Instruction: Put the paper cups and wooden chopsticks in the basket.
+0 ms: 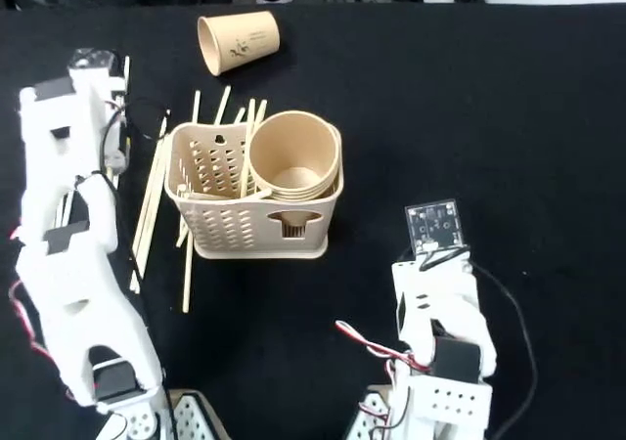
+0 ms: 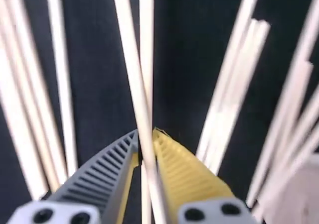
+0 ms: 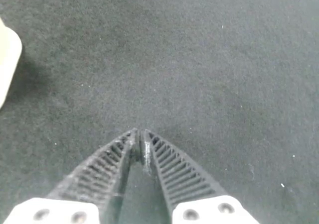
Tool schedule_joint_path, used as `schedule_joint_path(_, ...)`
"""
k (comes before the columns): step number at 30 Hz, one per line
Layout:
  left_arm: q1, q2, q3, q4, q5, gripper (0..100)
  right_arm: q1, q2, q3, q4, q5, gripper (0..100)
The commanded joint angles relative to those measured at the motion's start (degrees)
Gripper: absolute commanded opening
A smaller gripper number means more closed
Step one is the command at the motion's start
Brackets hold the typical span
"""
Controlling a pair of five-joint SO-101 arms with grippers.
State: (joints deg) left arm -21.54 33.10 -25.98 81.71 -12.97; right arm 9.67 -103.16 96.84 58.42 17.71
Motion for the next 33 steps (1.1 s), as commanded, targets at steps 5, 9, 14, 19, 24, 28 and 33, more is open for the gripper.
schedule_joint_path(5, 0.4, -23.47, 6.55, 5.27, 0.0, 3, -0.88, -2.95, -0.22, 0.09, 0.0, 1.2)
schedule_joint_path(9, 0.4, -37.63, 18.59, -1.05, 0.09, 3, -0.88, -2.95, -0.22, 0.09, 0.0, 1.2)
schedule_joint_path(14, 0.48, -60.84, 35.56, -12.31, 1.05, 3, -0.88, -2.95, -0.22, 0.09, 0.0, 1.2)
schedule_joint_path(19, 0.48, -85.89, 49.71, -25.14, 11.87, 3, -0.88, -2.95, -0.22, 0.18, 0.0, 1.2)
schedule_joint_path(24, 5.58, -104.62, 61.05, -40.53, 20.04, 3, -0.88, -2.95, -0.22, 0.18, 0.0, 1.2)
schedule_joint_path(28, 14.55, -113.23, 69.93, -55.21, 20.31, 3, -0.88, -2.95, -0.22, 0.18, 0.0, 1.2)
schedule_joint_path(33, 25.54, -117.54, 76.53, -59.16, 20.22, 3, -0.88, -2.95, -0.22, 0.18, 0.0, 1.2)
